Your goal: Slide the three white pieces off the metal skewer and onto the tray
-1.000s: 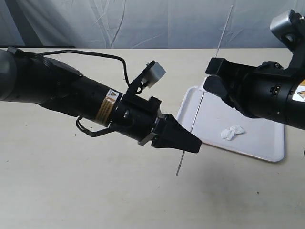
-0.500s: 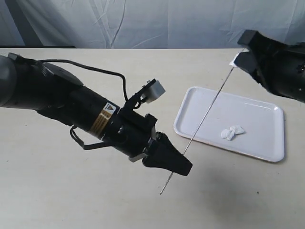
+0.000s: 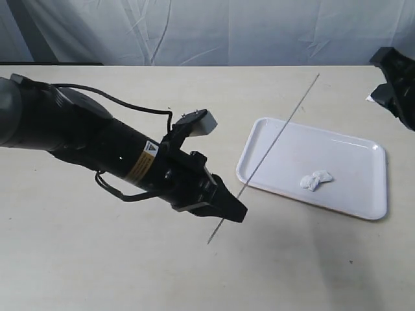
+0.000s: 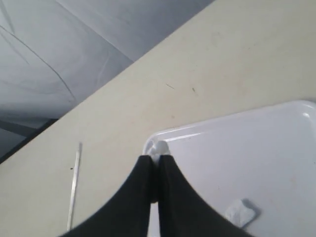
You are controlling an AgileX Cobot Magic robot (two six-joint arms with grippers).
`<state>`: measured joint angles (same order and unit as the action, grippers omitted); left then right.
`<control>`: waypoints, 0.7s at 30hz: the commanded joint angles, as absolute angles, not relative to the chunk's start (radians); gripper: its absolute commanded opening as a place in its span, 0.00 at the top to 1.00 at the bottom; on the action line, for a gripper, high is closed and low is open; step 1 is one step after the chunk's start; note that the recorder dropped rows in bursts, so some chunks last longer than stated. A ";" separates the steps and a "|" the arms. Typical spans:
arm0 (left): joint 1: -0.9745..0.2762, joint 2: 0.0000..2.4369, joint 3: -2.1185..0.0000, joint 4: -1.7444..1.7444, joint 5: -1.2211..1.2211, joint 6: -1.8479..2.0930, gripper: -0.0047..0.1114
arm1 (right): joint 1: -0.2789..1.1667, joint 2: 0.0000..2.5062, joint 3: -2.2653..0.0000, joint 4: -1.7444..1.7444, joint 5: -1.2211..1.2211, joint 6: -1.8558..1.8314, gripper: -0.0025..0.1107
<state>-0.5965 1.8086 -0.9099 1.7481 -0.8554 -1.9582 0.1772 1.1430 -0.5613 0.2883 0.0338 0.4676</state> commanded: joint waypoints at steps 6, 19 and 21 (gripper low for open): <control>-0.597 1.803 -0.992 1.744 -0.746 -2.003 0.96 | 0.168 1.293 -0.565 0.270 0.041 0.461 0.98; -0.597 1.965 -1.173 1.744 -0.669 -2.027 0.96 | 0.171 1.519 -0.565 0.261 0.028 0.461 0.98; -0.597 2.008 -1.213 1.744 -0.669 -2.032 0.96 | 0.171 1.543 -0.565 0.252 0.015 0.461 0.96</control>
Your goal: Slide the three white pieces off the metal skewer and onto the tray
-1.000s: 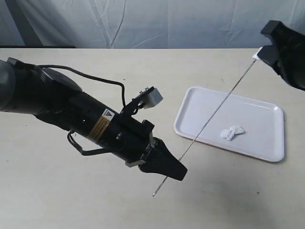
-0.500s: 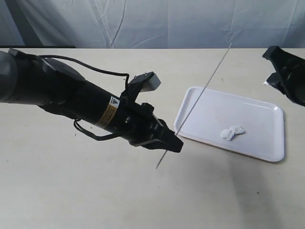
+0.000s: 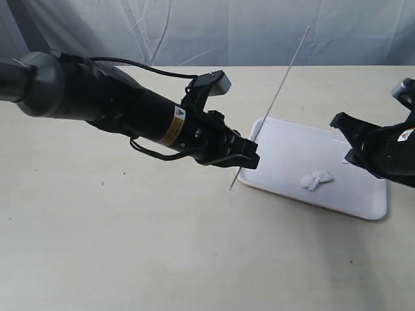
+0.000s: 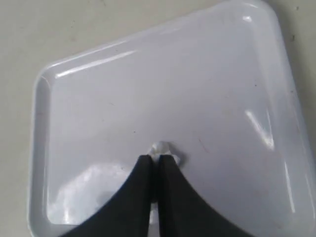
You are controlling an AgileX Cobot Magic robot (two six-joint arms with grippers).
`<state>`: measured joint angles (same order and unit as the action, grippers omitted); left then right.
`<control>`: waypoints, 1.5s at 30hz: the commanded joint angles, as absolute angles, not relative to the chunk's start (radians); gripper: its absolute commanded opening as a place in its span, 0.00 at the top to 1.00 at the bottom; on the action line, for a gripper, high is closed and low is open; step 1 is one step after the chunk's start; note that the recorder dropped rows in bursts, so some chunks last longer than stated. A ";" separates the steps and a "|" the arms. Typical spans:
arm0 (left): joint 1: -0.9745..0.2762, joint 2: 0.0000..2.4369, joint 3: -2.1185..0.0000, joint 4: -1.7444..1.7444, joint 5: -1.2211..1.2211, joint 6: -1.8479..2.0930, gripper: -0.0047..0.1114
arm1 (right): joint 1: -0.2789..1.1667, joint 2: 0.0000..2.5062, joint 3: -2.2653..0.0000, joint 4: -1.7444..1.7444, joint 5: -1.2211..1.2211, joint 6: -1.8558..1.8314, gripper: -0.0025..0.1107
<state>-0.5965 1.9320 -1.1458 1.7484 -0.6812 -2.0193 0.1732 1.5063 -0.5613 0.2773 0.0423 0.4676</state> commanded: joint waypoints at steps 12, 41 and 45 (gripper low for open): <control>-0.601 2.187 -1.419 1.744 -0.701 -2.092 0.96 | 0.171 1.600 -0.565 0.254 -0.040 0.464 0.83; -0.609 2.280 -1.436 1.744 -0.865 -2.092 0.90 | 0.171 1.400 -0.654 0.209 0.046 0.464 0.83; -0.609 2.286 -1.434 1.744 -0.860 -2.092 0.86 | 0.171 1.386 -0.654 0.209 0.051 0.464 0.83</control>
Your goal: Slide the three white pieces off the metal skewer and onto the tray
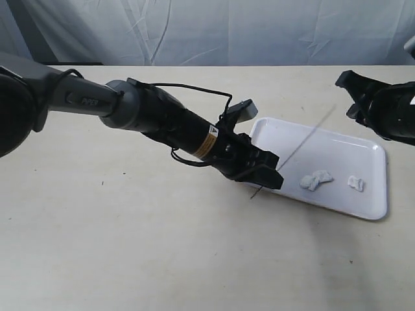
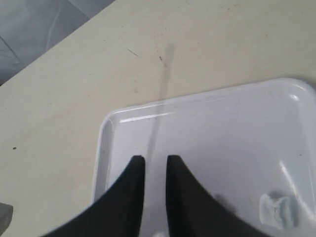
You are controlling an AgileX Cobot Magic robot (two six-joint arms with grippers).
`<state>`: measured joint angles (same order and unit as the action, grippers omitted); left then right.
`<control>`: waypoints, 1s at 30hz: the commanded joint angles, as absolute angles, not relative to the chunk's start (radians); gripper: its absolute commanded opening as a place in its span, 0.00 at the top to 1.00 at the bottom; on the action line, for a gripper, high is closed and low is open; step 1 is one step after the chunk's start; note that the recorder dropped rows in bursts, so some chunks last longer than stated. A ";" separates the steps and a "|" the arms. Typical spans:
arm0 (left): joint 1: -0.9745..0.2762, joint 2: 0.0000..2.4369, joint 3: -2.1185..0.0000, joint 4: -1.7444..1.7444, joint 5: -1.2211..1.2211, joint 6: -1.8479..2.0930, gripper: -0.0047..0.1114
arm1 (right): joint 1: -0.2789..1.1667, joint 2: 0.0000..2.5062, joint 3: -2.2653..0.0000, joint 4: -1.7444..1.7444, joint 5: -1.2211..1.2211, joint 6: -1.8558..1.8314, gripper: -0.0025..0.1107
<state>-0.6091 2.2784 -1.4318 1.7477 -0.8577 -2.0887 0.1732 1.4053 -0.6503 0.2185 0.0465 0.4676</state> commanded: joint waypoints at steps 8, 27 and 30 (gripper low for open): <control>-0.550 2.272 -1.434 1.744 -0.860 -2.092 0.86 | 0.171 1.337 -0.654 0.182 0.066 0.436 0.83; -0.042 1.651 -1.121 1.744 -1.221 -1.727 0.86 | 0.171 0.984 -0.648 0.056 0.265 0.182 0.98; 0.097 1.373 -0.915 1.744 -1.221 -1.630 0.86 | 0.171 0.815 -0.559 0.084 0.278 0.106 0.98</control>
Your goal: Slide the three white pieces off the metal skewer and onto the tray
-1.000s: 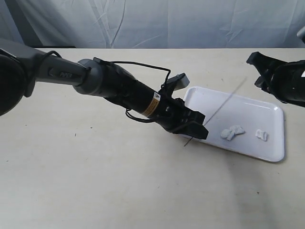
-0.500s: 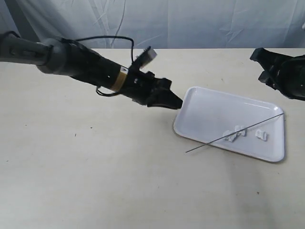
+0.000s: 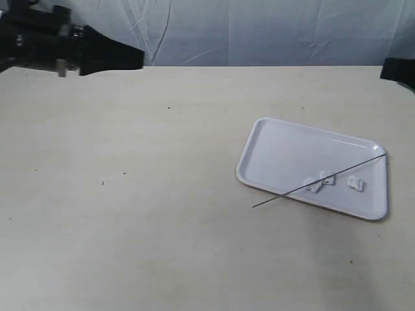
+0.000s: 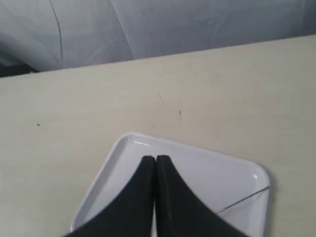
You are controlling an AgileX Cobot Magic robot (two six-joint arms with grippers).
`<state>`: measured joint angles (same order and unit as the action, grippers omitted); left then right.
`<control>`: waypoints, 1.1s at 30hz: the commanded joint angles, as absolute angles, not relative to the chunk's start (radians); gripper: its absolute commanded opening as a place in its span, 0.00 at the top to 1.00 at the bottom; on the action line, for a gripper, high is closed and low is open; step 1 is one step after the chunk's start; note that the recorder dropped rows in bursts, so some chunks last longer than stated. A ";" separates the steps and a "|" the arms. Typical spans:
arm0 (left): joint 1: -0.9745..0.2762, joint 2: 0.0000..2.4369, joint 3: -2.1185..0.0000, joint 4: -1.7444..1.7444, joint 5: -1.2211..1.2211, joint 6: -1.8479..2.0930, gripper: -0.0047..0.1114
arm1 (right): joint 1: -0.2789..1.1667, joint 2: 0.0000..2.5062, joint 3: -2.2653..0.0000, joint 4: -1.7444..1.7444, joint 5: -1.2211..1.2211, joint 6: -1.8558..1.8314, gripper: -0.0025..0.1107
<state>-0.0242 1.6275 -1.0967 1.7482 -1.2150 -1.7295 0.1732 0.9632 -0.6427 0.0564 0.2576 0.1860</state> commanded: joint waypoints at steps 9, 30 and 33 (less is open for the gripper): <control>0.294 0.414 -0.507 1.744 -0.947 -1.922 0.86 | 0.171 0.111 -0.384 0.526 0.345 -0.119 0.98; 0.072 0.279 -0.454 1.744 -1.221 -1.933 0.86 | 0.128 0.000 -0.330 0.239 0.346 -0.122 0.98; 0.065 0.279 -0.454 1.744 -1.221 -1.933 0.86 | 0.081 0.000 -0.273 0.191 0.350 -0.122 0.98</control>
<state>0.0785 0.2893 -0.4588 1.7571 -1.2202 -1.9277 0.1196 0.0051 -0.3151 0.2407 0.3399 -0.1200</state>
